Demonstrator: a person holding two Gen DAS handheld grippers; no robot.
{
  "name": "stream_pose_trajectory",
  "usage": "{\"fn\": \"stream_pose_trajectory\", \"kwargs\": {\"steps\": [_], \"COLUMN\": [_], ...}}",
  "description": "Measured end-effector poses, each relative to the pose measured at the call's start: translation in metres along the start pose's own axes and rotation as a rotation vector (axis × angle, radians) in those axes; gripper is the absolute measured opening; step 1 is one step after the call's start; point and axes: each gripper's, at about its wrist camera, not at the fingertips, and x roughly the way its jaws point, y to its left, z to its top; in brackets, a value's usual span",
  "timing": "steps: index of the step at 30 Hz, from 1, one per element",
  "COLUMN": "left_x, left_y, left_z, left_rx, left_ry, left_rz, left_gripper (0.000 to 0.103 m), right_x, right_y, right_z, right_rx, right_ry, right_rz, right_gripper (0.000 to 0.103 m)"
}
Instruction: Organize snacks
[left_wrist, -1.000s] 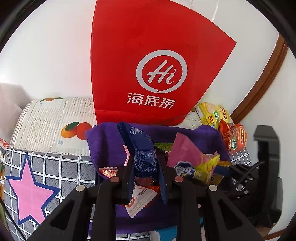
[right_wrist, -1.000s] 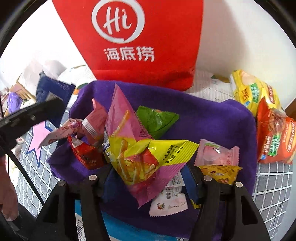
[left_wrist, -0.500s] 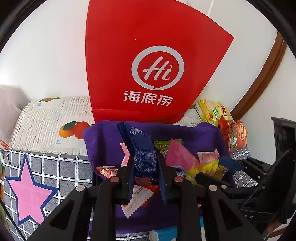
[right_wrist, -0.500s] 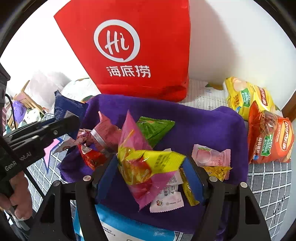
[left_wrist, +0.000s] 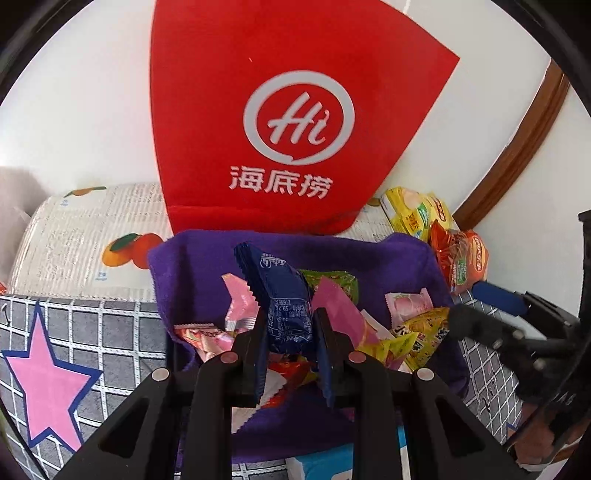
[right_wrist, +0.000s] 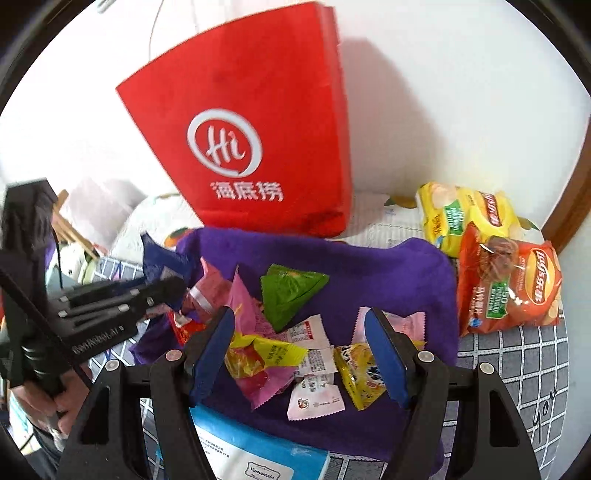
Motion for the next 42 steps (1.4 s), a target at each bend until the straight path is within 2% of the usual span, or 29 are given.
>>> {"fn": "stream_pose_trajectory", "kwargs": {"steps": [15, 19, 30, 32, 34, 36, 42], "left_x": [0.029, 0.038, 0.043, 0.042, 0.039, 0.035, 0.022], "left_y": [-0.001, 0.001, 0.002, 0.001, 0.003, 0.003, 0.006], "left_z": [-0.006, -0.007, -0.008, -0.007, -0.005, -0.004, 0.000], "left_rx": [-0.006, -0.030, -0.049, -0.047, -0.052, -0.046, -0.048], "left_ry": [0.094, 0.135, 0.159, 0.162, 0.158, 0.146, 0.105], "left_rz": [-0.030, -0.073, -0.078, -0.082, -0.111, -0.111, -0.109], "left_gripper": [0.022, 0.022, 0.022, 0.029, 0.042, 0.047, 0.052], "right_x": [0.004, 0.005, 0.009, 0.009, 0.009, 0.009, 0.008], "right_y": [-0.011, -0.009, -0.005, -0.004, -0.003, -0.004, -0.002], "right_z": [0.000, 0.000, 0.000, -0.001, -0.001, -0.001, -0.001], "right_rx": [0.034, 0.025, 0.000, -0.008, -0.010, -0.009, -0.016], "right_ry": [0.009, 0.011, 0.022, 0.022, 0.022, 0.022, 0.020], "right_rz": [-0.013, -0.014, -0.026, -0.033, -0.037, -0.034, -0.040], "right_gripper": [0.072, 0.072, 0.072, 0.072, 0.072, 0.072, 0.072]}}
